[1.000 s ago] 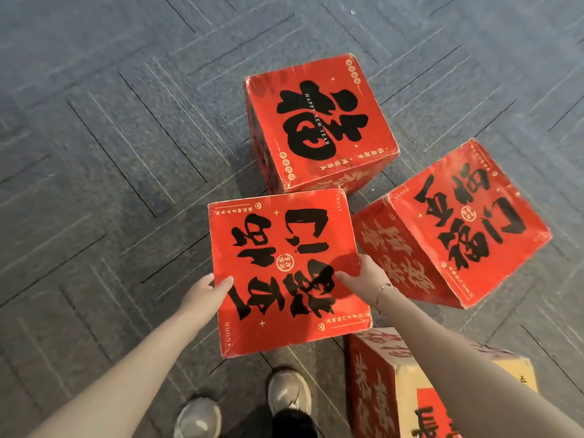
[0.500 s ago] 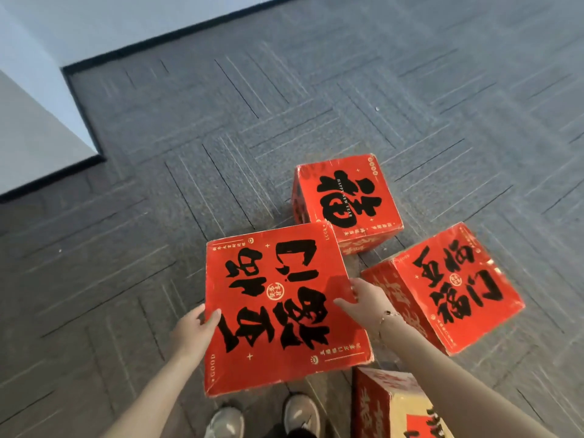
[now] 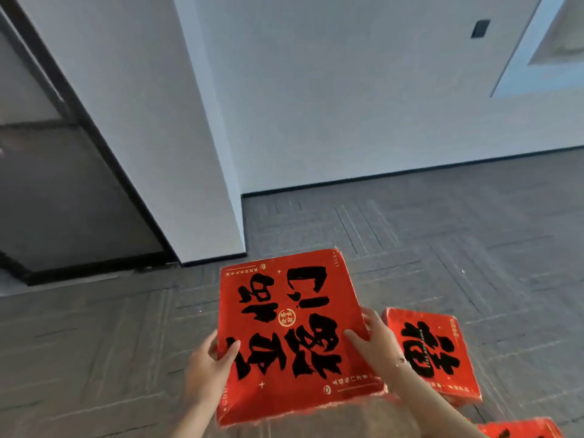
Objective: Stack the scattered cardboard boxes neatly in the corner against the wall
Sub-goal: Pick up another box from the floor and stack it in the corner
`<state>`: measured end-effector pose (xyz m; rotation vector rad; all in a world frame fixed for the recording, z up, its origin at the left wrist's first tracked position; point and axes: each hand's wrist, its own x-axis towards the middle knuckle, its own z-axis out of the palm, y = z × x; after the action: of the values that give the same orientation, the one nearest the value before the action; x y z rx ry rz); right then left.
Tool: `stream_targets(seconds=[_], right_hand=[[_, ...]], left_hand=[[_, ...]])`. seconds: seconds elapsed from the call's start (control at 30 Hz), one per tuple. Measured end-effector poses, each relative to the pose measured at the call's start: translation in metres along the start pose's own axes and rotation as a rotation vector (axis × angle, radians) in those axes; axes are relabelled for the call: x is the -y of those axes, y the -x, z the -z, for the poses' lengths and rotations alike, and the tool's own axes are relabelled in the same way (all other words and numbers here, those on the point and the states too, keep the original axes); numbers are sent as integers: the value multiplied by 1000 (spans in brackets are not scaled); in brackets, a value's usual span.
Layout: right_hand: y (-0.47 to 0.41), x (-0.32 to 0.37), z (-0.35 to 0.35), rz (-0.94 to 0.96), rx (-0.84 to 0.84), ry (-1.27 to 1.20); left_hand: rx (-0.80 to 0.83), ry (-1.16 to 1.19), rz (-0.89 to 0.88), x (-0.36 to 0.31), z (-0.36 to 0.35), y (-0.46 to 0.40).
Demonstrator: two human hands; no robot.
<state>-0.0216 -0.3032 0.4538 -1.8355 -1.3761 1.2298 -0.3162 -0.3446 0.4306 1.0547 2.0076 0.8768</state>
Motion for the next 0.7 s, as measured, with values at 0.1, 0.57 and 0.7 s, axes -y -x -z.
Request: stream_targets(seconds=[0.1,0.57,0.7], right_hand=[[5,69,-36,84,84,-22],[93,304,-323,396,422,37],[131,350,-405,453,533,29]], left_hand=[[-88,40,-13,-10,76,2],[-525,13,97,86,424,26],[-613,46,148,120,514,44]])
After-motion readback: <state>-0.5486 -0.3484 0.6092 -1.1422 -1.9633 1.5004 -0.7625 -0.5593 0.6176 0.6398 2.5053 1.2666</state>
